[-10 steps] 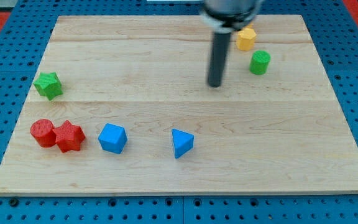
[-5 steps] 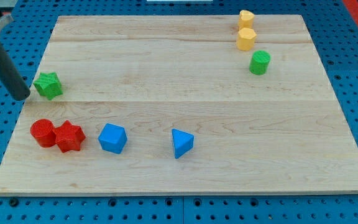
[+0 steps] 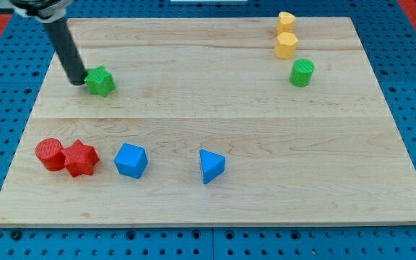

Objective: Put the green star below the green circle

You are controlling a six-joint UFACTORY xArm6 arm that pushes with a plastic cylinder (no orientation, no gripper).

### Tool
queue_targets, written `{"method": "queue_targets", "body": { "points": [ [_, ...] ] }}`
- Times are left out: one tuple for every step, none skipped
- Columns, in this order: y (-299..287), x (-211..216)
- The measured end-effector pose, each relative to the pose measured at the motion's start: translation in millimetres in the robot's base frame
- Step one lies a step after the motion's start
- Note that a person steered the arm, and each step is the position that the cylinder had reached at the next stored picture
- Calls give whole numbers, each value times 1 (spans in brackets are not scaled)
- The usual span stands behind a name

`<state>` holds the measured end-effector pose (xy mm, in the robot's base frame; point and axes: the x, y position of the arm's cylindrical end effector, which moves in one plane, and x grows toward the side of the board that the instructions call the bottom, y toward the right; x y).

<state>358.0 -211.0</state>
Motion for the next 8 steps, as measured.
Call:
{"method": "queue_targets", "body": {
  "points": [
    [41,-2],
    [59,30],
    [99,36],
    [118,19],
    [128,-7],
    [196,-27],
    [228,-10],
    [249,14]
  ]
}}
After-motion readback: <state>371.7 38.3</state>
